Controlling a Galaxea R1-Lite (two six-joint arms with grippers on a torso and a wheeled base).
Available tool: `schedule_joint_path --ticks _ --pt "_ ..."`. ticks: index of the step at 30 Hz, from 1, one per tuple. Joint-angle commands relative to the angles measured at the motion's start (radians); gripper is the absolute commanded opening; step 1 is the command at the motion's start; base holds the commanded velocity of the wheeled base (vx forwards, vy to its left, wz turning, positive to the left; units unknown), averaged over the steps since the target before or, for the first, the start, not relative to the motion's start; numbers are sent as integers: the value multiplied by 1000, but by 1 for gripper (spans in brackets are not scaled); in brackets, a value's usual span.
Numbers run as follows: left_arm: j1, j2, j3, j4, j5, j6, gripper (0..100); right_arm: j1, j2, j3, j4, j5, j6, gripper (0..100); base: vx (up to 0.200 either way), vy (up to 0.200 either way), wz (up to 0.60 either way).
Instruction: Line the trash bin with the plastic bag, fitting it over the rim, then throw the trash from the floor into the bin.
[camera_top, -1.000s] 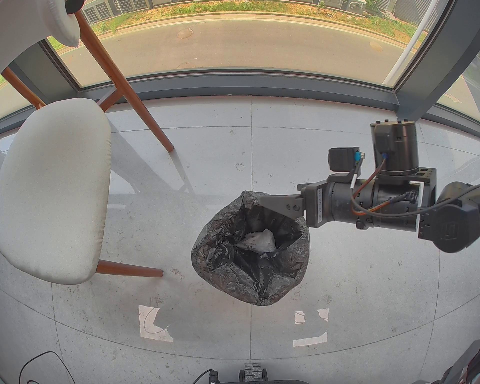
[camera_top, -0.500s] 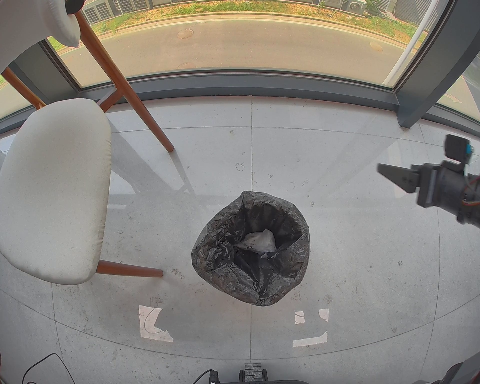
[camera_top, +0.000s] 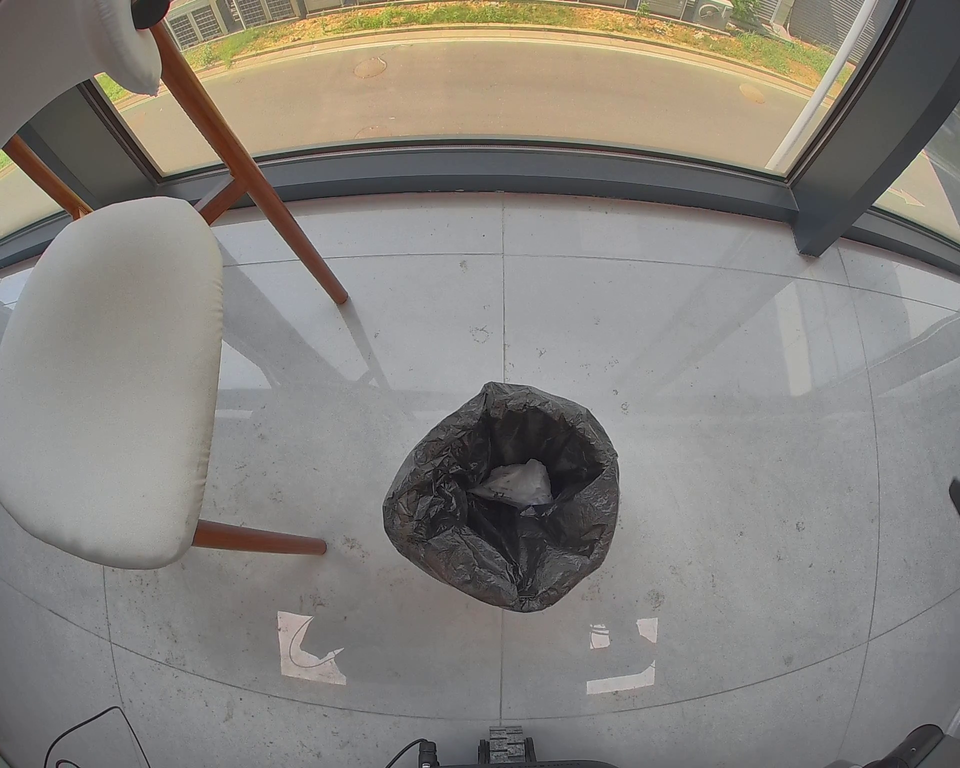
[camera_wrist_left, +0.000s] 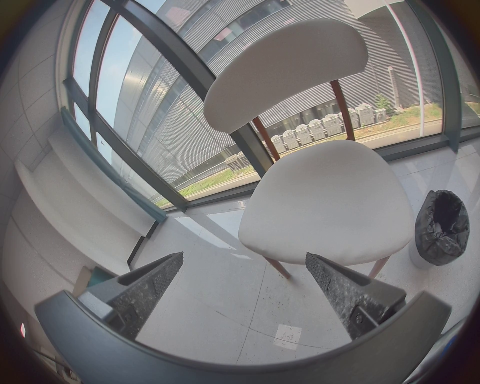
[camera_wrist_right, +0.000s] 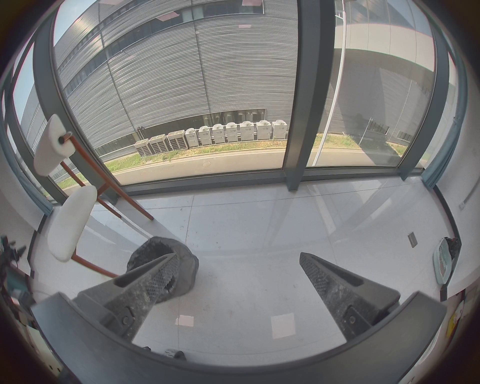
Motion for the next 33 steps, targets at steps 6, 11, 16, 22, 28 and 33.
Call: schedule_joint_path --ticks 6,11,16,22,28,33 --pt "-315 -13 -224 0 -122 328 100 -71 -489 429 -36 153 -122 100 0 0 0" --pt "-444 -13 -258 0 -140 359 100 -70 -489 424 -45 148 -120 100 0 0 0" --pt "-280 -13 -317 -4 56 498 100 -68 -484 424 -45 147 -122 100 0 0 0" --pt "-139 -13 -344 -78 110 526 100 -73 -489 428 -55 144 -119 100 0 0 0" --pt "-50 -13 -388 -86 111 581 100 -73 -489 428 -55 144 -119 100 0 0 0" --pt "-1 4 -437 -90 111 621 100 -73 -489 428 -55 144 -119 100 0 0 0"
